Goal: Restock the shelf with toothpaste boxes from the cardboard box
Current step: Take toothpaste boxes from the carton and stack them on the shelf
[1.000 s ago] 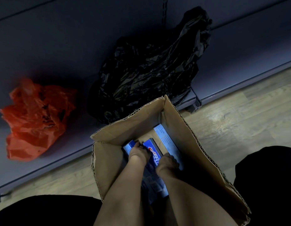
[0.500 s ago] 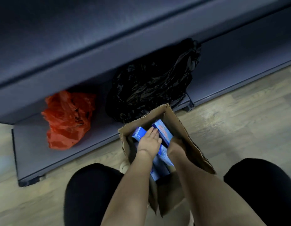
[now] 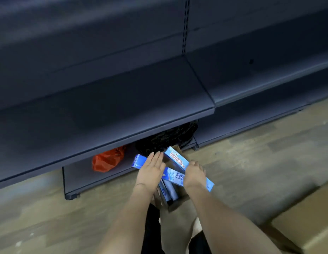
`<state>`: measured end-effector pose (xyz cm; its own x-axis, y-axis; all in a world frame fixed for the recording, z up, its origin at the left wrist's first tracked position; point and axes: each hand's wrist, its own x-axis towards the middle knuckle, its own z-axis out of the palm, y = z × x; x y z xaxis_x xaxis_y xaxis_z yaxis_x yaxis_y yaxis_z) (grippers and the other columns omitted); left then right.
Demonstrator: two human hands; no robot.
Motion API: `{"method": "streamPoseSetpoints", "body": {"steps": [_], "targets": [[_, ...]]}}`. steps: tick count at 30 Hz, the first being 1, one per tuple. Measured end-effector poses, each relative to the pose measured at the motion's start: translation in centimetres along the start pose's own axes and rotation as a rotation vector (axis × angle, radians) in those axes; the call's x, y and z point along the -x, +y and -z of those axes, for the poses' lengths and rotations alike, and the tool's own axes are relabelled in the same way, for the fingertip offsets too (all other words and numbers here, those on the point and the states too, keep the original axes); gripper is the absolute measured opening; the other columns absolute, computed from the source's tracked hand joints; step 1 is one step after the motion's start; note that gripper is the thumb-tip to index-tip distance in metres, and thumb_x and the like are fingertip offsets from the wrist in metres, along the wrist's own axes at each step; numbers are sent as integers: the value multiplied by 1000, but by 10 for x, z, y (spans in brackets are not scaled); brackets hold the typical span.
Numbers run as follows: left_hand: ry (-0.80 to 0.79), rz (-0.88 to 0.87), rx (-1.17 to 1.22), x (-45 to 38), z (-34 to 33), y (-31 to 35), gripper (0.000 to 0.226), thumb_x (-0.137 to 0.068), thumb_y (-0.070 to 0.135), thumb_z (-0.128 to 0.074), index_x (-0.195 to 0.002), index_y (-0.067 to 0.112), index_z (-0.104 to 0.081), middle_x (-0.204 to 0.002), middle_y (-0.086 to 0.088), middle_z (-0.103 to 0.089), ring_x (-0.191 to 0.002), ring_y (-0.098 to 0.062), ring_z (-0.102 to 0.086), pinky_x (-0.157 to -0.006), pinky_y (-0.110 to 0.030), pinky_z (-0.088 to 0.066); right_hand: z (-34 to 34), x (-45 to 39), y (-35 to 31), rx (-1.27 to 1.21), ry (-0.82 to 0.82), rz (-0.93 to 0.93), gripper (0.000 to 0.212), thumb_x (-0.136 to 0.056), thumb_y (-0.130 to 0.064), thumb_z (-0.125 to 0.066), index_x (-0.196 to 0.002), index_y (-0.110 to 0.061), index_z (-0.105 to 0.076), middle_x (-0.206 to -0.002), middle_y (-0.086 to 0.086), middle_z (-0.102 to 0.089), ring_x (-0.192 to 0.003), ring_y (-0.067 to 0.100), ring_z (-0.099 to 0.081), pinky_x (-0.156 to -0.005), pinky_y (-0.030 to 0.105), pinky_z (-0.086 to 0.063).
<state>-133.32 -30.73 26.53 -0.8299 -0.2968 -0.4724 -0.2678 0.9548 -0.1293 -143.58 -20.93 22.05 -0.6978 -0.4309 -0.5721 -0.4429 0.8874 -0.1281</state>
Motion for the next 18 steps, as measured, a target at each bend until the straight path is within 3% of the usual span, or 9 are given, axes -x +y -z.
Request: {"method": "streamPoseSetpoints", "body": {"steps": [11,16,18], "targets": [[227,172,-22,87,156,-11,55,-98,10,-37,-149,6,-16,-156,-14,-12,-145,-28,-9,-118,-37,4,185,100,1,101,110,261,34,-91,-10,-50,-123,-7,-40,-126,9,-53,-115,28,-54,-89,34,-44],[339,183,-76,107,197,-22,59,-99,14,-40,-150,7,-12,-158,-11,-9,-146,-27,-6,-118,-37,2,237,125,1,183,201,340,35,-91,-11,-51,-124,-8,-39,-127,9,-54,-115,26,-54,-101,33,-36],[365,189,-93,113,212,-28,60,-98,13,-42,-150,7,-12,-158,-11,-9,-146,-27,-6,-119,-37,1,257,133,-1,179,237,374,32,-91,-10,-51,-121,-8,-40,-124,8,-55,-113,27,-55,-98,33,-38]]}}
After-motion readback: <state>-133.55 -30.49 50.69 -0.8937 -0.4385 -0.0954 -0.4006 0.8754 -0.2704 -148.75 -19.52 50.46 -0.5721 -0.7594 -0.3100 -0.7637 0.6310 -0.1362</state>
